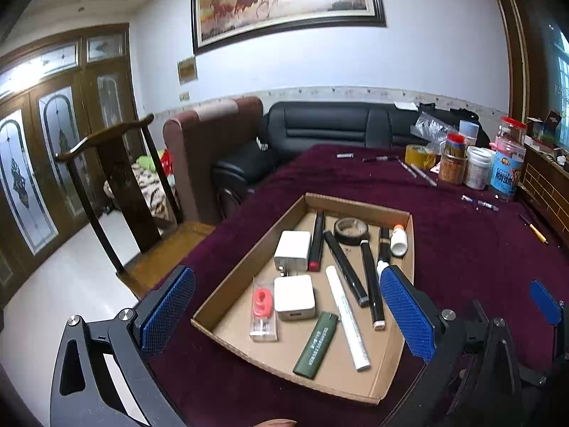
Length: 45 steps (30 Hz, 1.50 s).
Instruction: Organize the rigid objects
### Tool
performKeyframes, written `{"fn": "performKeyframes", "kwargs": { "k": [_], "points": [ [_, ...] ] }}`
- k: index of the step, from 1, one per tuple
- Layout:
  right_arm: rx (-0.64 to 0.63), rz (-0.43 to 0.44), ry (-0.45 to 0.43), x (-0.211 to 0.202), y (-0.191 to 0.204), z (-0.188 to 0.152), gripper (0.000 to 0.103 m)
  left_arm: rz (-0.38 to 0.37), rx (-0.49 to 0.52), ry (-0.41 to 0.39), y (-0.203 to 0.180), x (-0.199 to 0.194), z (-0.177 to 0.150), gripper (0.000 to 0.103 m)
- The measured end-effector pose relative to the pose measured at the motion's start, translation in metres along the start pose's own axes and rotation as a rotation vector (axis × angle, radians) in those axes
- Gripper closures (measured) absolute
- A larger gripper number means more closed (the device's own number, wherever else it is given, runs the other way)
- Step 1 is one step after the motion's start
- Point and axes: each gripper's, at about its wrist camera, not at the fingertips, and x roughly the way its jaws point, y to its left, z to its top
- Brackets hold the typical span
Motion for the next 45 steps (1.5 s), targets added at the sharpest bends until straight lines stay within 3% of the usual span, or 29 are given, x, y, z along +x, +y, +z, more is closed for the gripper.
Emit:
{"fn": "performKeyframes", "kwargs": {
  "k": [9,45],
  "points": [
    [-0.039,0.019,0.032,0.007,0.012,-0.007,0.015,-0.043,-0.06,0.093,0.01,0.013,-0.003,0.001],
    [-0.105,0.055,0.067,0.006,0.026,-0.014,0.015,-0.034,-0.067,0.164,0.02,0.025,-0.007,0.001]
  ]
}}
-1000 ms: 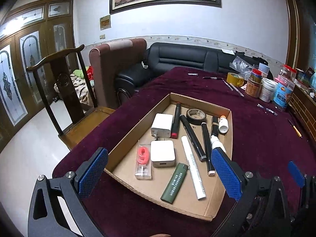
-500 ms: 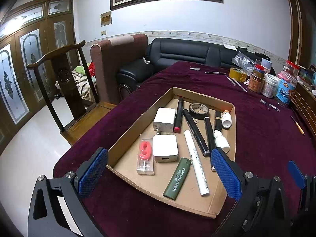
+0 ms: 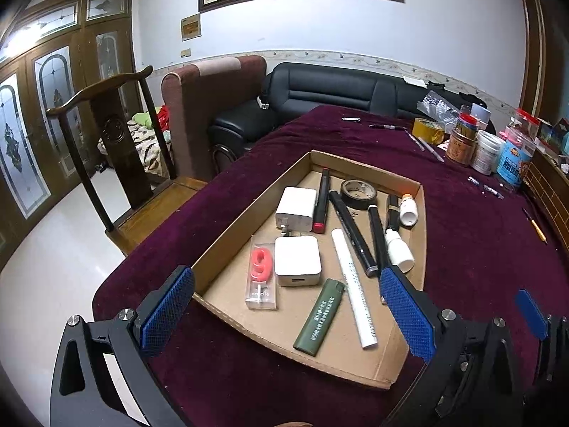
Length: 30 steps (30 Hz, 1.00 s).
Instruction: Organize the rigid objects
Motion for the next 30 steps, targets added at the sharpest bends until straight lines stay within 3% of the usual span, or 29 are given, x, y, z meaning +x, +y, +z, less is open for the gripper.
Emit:
{"fn": "performKeyframes", "kwargs": {
  "k": [30],
  "points": [
    [-0.012,0.003,0.048,0.007,0.003,-0.003,0.015,0.044,-0.013,0.091,0.008,0.017,-0.006,0.001]
  ]
}}
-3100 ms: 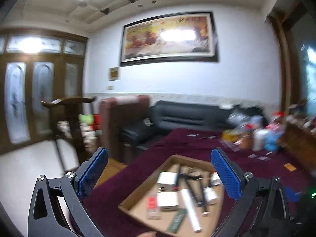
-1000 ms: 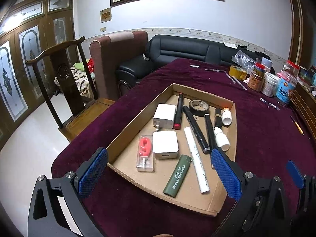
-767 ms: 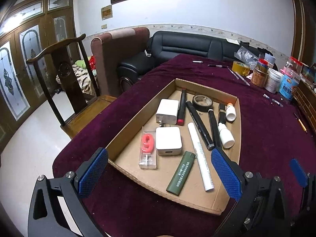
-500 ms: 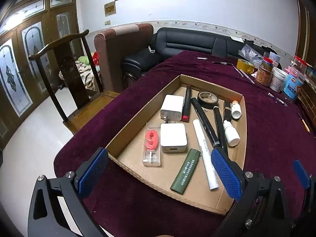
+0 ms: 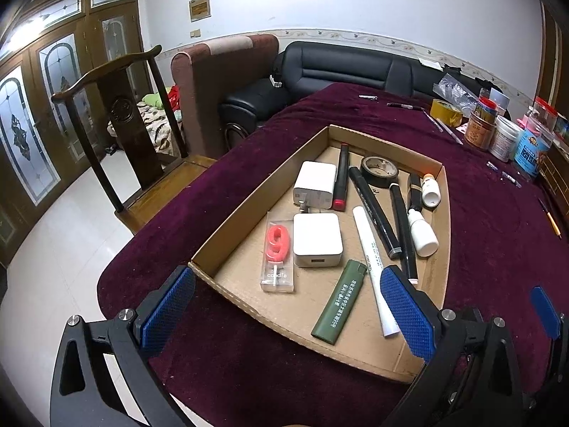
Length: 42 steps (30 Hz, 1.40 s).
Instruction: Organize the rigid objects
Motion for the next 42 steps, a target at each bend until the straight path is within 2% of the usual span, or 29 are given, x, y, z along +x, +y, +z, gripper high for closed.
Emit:
{"fn": "performKeyframes", "kwargs": {
  "k": [23,37,42],
  "points": [
    [-0.003,-0.004,0.016,0.002,0.0,0.005,0.015,-0.021,-0.005,0.008,0.004,0.003,0.0,0.001],
    [-0.14,-0.043,0.035,-0.004,0.026,0.019,0.015,-0.029,-0.024,0.002,0.012,-0.001,0.002,0.001],
    [-0.125,-0.033,0.083,0.0,0.025,0.021,0.015,-0.039,-0.033,0.01,0.018,0.0,0.001,0.001]
  ]
}}
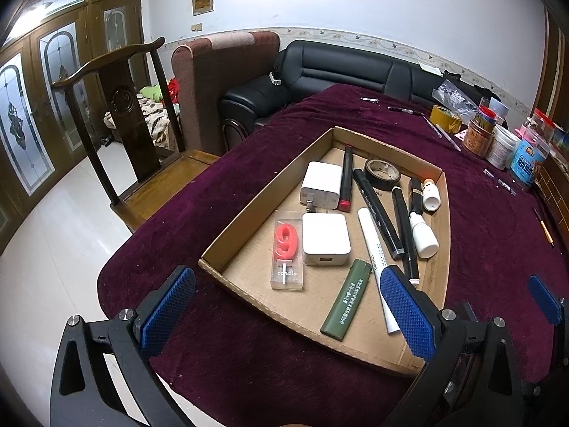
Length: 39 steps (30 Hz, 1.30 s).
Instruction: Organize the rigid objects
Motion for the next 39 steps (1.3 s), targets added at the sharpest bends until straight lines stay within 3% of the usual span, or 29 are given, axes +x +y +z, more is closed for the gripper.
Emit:
{"fn": "performKeyframes", "kwargs": {
  "k": [8,19,39],
  "points": [
    [0.041,-0.003,0.037,0.003,-0.006,0.001,0.015,-0.015,-0.01,0.02,0.008,0.002,-0.002,0.001],
    [-0.035,-0.024,0.035,0.001,0.013,0.012,0.015,-0.045,0.006,0.03,0.009,0.002,-0.007,0.001],
    [0.005,-0.008,0.05,0.007,0.012,0.023,0.015,-0.033,-0.033,0.03,0.025,0.006,-0.002,0.001]
  ]
}}
